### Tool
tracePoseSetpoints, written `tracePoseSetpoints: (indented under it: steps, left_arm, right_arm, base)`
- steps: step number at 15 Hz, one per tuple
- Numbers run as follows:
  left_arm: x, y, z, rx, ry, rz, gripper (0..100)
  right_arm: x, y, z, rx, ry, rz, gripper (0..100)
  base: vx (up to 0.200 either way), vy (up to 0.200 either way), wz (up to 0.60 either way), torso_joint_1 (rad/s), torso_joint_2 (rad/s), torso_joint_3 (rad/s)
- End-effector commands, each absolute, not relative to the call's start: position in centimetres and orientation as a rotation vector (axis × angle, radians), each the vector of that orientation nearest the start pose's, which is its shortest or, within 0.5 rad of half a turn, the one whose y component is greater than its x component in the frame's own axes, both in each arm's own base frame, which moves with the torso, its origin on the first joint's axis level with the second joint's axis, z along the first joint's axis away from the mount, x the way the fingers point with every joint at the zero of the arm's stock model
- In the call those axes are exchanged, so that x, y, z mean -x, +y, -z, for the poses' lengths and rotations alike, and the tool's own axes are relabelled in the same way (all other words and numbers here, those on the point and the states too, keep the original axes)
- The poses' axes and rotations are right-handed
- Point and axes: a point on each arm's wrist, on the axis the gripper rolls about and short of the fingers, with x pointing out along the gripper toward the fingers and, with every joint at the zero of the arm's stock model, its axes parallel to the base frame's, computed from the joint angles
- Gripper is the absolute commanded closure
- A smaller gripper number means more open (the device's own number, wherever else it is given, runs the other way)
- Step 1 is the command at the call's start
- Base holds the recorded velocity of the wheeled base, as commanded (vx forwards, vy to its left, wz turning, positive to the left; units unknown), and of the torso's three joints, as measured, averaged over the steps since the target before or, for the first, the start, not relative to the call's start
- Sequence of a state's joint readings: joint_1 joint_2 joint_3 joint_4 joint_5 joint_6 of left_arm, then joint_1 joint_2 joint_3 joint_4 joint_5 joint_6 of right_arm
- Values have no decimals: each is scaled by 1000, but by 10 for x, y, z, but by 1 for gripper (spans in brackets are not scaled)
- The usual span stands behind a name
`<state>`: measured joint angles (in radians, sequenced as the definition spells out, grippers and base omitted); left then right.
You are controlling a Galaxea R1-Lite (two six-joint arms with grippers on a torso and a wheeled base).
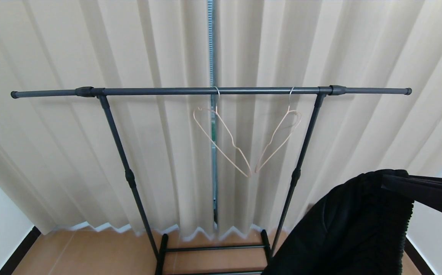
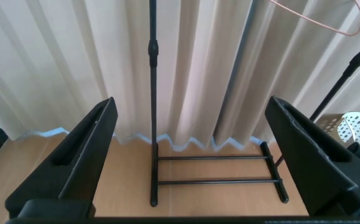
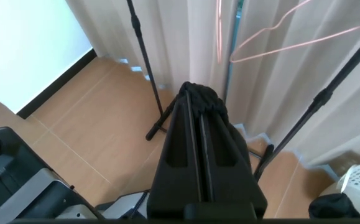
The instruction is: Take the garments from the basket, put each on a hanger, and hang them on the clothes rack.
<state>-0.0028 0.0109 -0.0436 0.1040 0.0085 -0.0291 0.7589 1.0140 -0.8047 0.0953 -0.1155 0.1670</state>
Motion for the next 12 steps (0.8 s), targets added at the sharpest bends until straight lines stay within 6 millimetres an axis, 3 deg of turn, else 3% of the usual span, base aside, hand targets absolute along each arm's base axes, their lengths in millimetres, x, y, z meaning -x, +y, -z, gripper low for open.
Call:
tracePoseSetpoints:
  steps: [1, 6, 9, 11, 12]
  left_arm:
    - [25, 0, -77, 32, 73, -10, 0]
    - [25, 0, -77, 27, 74, -6, 0]
    - [20, 0, -79, -8, 149, 40, 0]
    - [-3, -1, -84, -10, 409, 68, 0]
    - [-17, -2, -98, 28, 470, 100, 0]
  right_arm:
    - [-94, 86, -259, -25, 342, -613, 100]
    - [-104, 95, -241, 66, 314, -623, 100]
    - [-133, 120, -241, 154, 384, -505, 100]
    - [-161, 144, -255, 128, 442, -392, 100]
    - [-170, 153, -266, 79, 471, -372, 100]
  base:
    - [0, 0, 0, 0, 0, 0]
    - [0, 0, 0, 0, 0, 0]
    - [0, 0, 0, 0, 0, 0]
    - [0, 0, 0, 0, 0, 0]
    - [0, 0, 0, 0, 0, 0]
